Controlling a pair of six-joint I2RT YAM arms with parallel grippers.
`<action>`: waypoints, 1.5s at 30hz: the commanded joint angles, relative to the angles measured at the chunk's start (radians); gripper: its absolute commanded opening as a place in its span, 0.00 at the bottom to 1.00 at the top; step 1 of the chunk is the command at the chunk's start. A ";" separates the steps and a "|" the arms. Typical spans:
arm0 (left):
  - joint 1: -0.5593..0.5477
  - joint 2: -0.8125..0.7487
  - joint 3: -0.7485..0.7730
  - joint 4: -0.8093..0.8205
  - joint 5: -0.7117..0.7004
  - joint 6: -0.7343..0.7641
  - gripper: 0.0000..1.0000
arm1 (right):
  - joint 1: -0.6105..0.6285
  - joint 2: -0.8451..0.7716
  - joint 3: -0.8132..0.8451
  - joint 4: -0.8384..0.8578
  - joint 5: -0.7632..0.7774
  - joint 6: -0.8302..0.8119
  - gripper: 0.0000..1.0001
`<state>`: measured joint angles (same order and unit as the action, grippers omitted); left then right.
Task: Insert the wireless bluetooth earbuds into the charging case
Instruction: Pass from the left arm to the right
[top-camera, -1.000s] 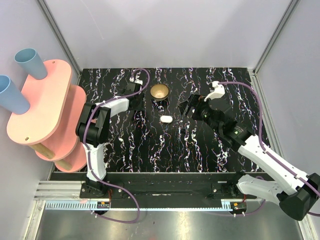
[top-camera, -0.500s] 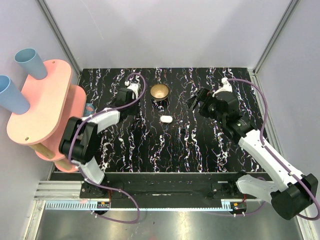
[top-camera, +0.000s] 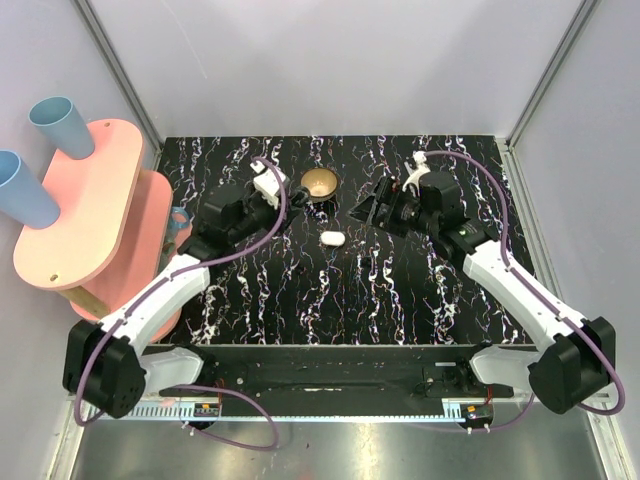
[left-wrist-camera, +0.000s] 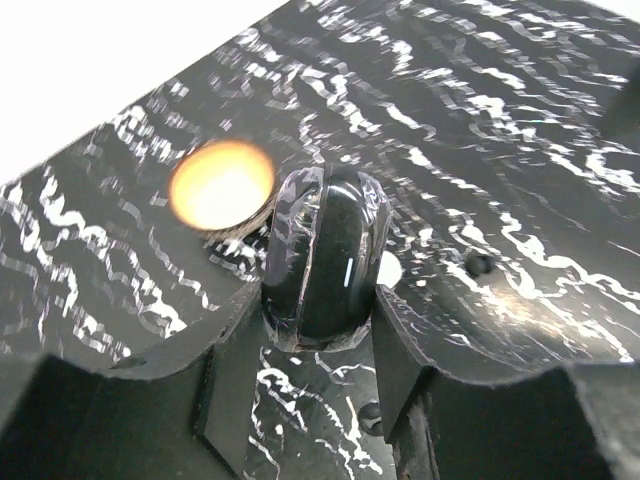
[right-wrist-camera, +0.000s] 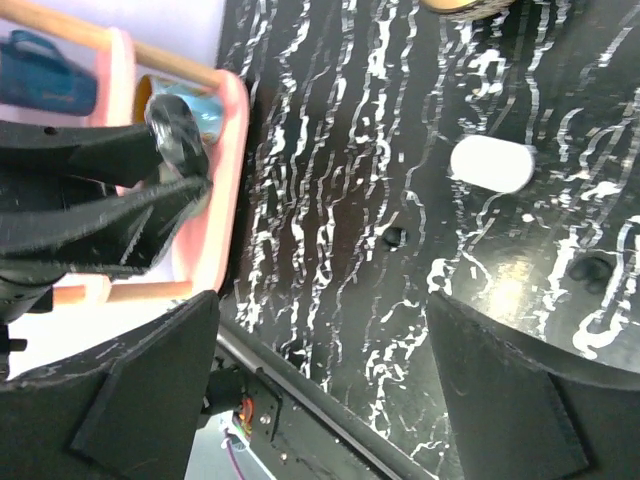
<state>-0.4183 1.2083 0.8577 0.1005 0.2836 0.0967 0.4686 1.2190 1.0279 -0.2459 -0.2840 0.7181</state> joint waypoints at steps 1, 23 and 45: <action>-0.054 -0.084 -0.020 0.036 0.175 0.153 0.12 | -0.005 0.008 0.063 0.103 -0.197 -0.028 0.89; -0.238 -0.159 0.052 -0.084 0.098 0.330 0.10 | -0.001 0.079 0.135 0.128 -0.412 -0.058 0.71; -0.324 -0.130 0.073 -0.087 0.003 0.337 0.09 | 0.047 0.125 0.166 0.073 -0.458 -0.094 0.47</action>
<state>-0.7349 1.0763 0.8768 -0.0212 0.3168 0.4217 0.5041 1.3426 1.1481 -0.1669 -0.7025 0.6491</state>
